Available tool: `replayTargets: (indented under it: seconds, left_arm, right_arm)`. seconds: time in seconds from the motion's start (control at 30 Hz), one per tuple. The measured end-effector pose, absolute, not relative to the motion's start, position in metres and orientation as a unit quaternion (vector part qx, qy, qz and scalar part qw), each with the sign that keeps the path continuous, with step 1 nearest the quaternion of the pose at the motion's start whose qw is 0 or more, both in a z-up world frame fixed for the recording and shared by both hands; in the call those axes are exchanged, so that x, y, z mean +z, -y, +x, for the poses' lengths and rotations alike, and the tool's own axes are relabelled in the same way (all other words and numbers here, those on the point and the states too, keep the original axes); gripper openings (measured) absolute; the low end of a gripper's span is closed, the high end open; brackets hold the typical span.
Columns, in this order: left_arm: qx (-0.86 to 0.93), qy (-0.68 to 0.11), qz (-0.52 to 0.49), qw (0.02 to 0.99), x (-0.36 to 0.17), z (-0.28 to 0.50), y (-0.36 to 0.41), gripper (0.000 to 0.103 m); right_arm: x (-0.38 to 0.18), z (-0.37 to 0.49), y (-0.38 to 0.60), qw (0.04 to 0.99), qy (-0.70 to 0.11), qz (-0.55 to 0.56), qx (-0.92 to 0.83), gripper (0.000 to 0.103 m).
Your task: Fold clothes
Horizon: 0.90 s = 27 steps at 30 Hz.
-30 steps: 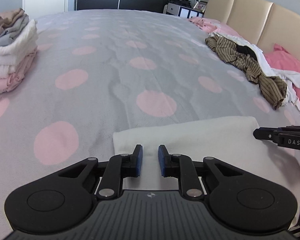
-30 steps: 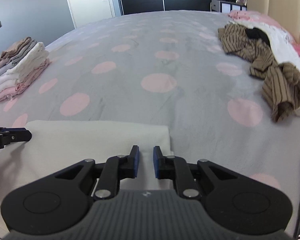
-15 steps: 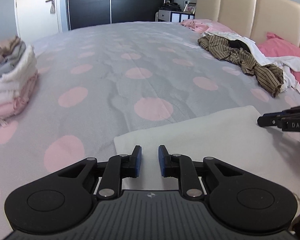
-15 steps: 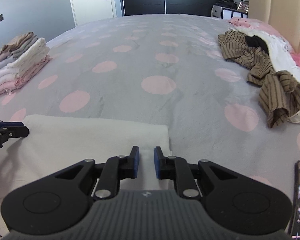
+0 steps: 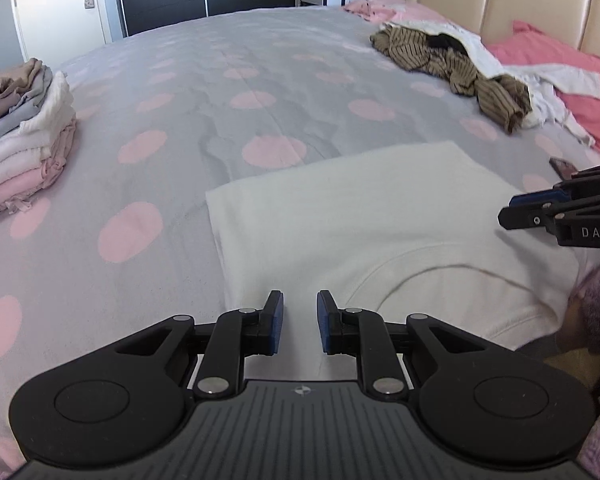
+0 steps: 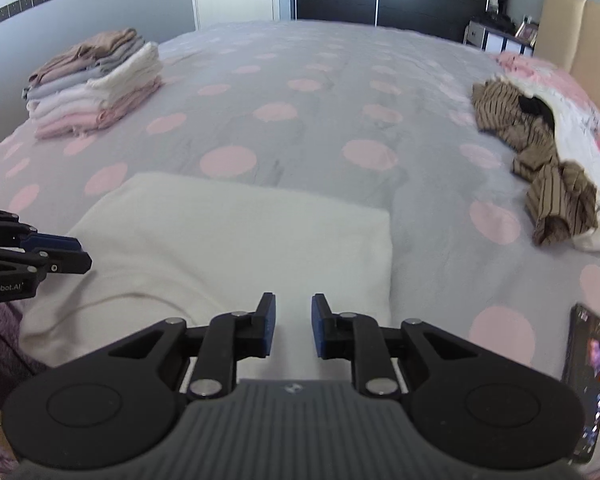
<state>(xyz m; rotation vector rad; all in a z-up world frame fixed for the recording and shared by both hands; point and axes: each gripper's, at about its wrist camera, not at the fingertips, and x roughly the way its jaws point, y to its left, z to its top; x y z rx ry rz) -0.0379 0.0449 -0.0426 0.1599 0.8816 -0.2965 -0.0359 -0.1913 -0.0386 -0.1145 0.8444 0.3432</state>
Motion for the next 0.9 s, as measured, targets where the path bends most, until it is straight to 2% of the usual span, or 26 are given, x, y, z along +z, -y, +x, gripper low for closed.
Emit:
replayTargets:
  seconds: [0.13, 0.23, 0.3, 0.33, 0.4, 0.43, 0.47, 0.5, 0.53, 0.67, 0.83, 0.9]
  left_arm:
    - [-0.141, -0.452, 0.077, 0.878, -0.056, -0.033, -0.045, 0.016]
    - [-0.144, -0.439, 0.077, 0.884, -0.053, -0.036, -0.045, 0.017]
    - [-0.146, -0.425, 0.075, 0.890, -0.049, -0.039, -0.046, 0.017]
    - [-0.142, -0.411, 0.068, 0.898, -0.045, -0.040, -0.049, 0.020]
    - [-0.122, -0.386, 0.048, 0.913, -0.037, -0.040, -0.056, 0.039]
    - [-0.108, -0.377, 0.031, 0.919, -0.035, -0.039, -0.062, 0.055]
    - [-0.097, -0.377, 0.013, 0.921, -0.034, -0.036, -0.068, 0.058]
    - [-0.090, -0.383, -0.008, 0.919, -0.035, -0.032, -0.073, 0.058]
    - [-0.086, -0.395, -0.036, 0.914, -0.037, -0.026, -0.081, 0.058]
    - [-0.070, -0.439, -0.141, 0.885, -0.056, -0.010, -0.105, 0.058]
    - [-0.074, -0.480, -0.228, 0.844, -0.080, 0.000, -0.123, 0.057]
    - [-0.078, -0.484, -0.244, 0.837, -0.085, 0.003, -0.126, 0.059]
  right_arm:
    - [-0.058, -0.034, 0.188, 0.878, -0.439, -0.072, 0.175, 0.026]
    - [-0.057, -0.035, 0.188, 0.880, -0.434, -0.076, 0.177, 0.026]
    - [-0.050, -0.035, 0.193, 0.889, -0.418, -0.064, 0.175, 0.031]
    - [-0.046, -0.035, 0.196, 0.895, -0.407, -0.060, 0.172, 0.035]
    - [-0.039, -0.031, 0.204, 0.907, -0.388, -0.053, 0.155, 0.039]
    - [-0.038, -0.028, 0.211, 0.910, -0.387, -0.042, 0.145, 0.040]
    - [-0.038, -0.023, 0.218, 0.910, -0.391, -0.025, 0.133, 0.046]
    - [-0.040, -0.019, 0.226, 0.909, -0.399, -0.004, 0.123, 0.053]
    - [-0.042, -0.015, 0.234, 0.906, -0.406, 0.021, 0.113, 0.054]
    - [-0.056, 0.000, 0.252, 0.884, -0.437, 0.119, 0.116, 0.055]
    - [-0.076, 0.010, 0.253, 0.856, -0.474, 0.164, 0.128, 0.056]
    - [-0.086, 0.014, 0.253, 0.844, -0.484, 0.185, 0.139, 0.066]
